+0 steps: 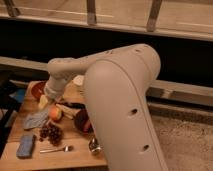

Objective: Place apple in tray

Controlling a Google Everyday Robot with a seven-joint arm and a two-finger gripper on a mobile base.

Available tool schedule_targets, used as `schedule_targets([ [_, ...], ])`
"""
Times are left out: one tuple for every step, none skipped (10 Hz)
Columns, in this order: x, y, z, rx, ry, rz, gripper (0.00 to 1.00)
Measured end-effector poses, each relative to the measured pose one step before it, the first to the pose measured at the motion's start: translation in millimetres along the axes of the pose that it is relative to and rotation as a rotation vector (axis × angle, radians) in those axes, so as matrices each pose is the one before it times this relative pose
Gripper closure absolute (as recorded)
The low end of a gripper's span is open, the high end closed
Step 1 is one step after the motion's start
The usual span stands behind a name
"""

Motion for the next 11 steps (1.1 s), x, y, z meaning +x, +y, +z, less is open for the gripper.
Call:
schedule_targets([
  [-0.51, -2.17, 4.71, -0.01512, 0.00742, 0.0013, 0.35],
  [1.6, 0.15, 4.73, -0.01217, 0.01202, 0.00126, 0.35],
  [-0.25, 2.16, 5.41, -0.01262, 0.00796, 0.00082, 0.35],
  [3.73, -1.81, 5.8, -0.0087, 0.01344, 0.00824, 0.35],
  [2.73, -3.93, 2.67, 0.0024, 0.00956, 0.00499, 0.35],
  [0.82, -2.41, 1.3, 0.01236, 0.00735, 0.00226, 0.35],
  [-0.4, -2.32, 3.86, 0.02181, 0.00597, 0.0005, 0.35],
  [0.47, -3.08, 2.25, 0.0153, -0.00167, 0.00201, 0.35],
  [0.88, -4.91, 2.62, 0.02284, -0.01096, 0.00536, 0.35],
  [1.83, -5.8, 5.36, 0.02453, -0.02555, 0.00631, 0.35],
  [1.26, -2.62, 3.34, 0.01645, -0.01427, 0.00442, 0.35],
])
